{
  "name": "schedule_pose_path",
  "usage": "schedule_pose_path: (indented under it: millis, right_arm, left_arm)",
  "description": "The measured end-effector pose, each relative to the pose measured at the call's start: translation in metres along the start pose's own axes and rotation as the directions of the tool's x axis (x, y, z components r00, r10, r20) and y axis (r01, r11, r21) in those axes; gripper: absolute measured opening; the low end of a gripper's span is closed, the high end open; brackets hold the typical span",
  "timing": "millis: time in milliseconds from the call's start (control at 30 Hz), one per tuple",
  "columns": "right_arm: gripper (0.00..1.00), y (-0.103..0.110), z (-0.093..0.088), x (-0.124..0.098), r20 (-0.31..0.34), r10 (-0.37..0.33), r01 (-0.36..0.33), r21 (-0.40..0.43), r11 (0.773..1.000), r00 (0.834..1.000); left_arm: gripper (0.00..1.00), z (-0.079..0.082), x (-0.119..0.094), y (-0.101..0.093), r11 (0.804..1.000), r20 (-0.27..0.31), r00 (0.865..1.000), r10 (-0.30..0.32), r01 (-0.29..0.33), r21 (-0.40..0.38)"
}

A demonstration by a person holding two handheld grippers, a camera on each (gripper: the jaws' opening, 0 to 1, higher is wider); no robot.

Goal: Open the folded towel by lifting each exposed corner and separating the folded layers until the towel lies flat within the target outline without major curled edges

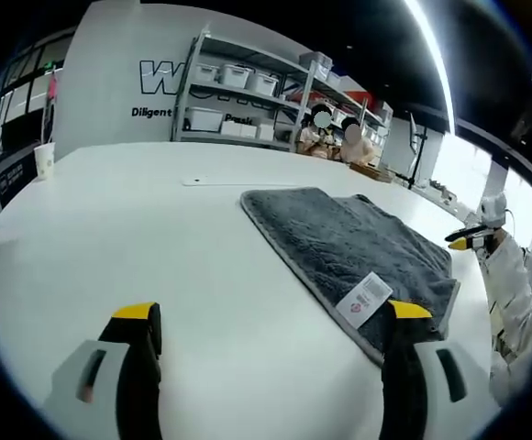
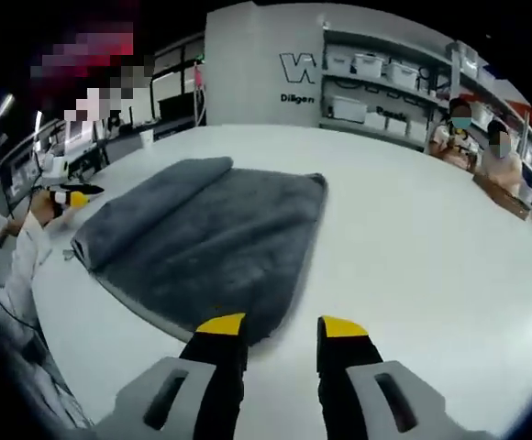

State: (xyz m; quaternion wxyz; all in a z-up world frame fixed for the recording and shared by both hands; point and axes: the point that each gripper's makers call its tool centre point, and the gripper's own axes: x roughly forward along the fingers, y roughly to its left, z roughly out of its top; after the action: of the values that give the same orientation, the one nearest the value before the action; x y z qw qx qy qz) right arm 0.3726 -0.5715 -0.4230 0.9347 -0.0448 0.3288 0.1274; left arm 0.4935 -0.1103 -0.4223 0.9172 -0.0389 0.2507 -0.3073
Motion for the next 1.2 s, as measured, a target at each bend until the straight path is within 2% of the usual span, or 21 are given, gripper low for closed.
schedule_pose_path:
  millis: [167, 367, 533, 933, 1200]
  right_arm:
    - [0.17, 0.002, -0.008, 0.008, -0.018, 0.015, -0.015, 0.030, 0.999, 1.000]
    - [0.07, -0.003, -0.007, 0.011, -0.007, 0.018, -0.017, 0.059, 0.998, 1.000]
    - [0.00, -0.002, -0.013, 0.014, -0.024, 0.018, -0.017, 0.043, 0.999, 1.000]
    - [0.00, -0.004, -0.013, 0.011, -0.021, 0.004, -0.004, 0.012, 1.000, 1.000]
    - [0.00, -0.007, -0.021, 0.006, -0.053, -0.030, 0.028, -0.027, 0.999, 0.998]
  left_arm:
    - [0.99, 0.000, 0.000, 0.001, 1.000, -0.001, 1.000, 0.005, -0.005, -0.001]
    - [0.99, 0.000, -0.001, 0.001, 1.000, -0.002, 1.000, 0.007, -0.007, -0.001]
    - [0.99, -0.001, 0.000, 0.001, 1.000, -0.004, 1.000, 0.009, -0.009, -0.001]
    - [0.99, 0.000, 0.000, 0.003, 1.000, -0.007, 1.000, 0.012, -0.012, 0.000]
    - [0.99, -0.002, 0.000, 0.002, 1.000, -0.011, 1.000, 0.013, -0.013, 0.003]
